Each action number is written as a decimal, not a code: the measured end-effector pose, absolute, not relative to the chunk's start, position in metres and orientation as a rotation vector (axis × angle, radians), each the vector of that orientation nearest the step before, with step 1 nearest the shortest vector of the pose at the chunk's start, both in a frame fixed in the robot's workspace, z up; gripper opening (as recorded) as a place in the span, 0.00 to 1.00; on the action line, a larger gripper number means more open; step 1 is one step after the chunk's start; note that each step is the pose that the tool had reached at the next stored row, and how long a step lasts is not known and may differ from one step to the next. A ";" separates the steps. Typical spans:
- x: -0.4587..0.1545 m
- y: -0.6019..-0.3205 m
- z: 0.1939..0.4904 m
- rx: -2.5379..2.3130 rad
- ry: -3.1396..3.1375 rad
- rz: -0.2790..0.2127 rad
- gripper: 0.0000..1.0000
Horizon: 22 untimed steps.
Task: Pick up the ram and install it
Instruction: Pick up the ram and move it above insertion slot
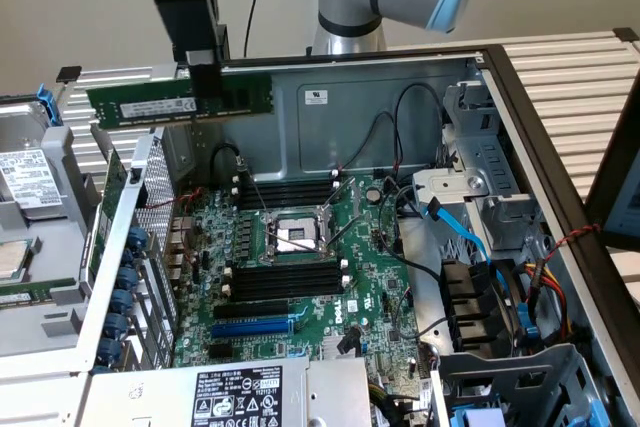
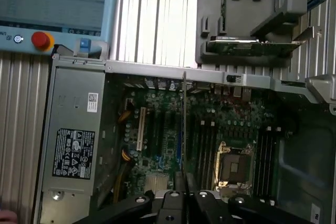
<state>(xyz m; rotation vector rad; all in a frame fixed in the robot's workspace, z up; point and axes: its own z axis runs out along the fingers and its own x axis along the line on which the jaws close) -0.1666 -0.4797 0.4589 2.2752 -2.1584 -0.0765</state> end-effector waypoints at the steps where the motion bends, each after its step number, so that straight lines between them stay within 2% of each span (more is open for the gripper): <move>1: -0.162 -0.479 0.458 2.275 -2.158 -0.077 0.13; 14: -0.126 -0.444 0.437 2.273 -2.156 -0.079 0.13; 22: -0.109 -0.419 0.426 2.263 -2.148 -0.059 0.13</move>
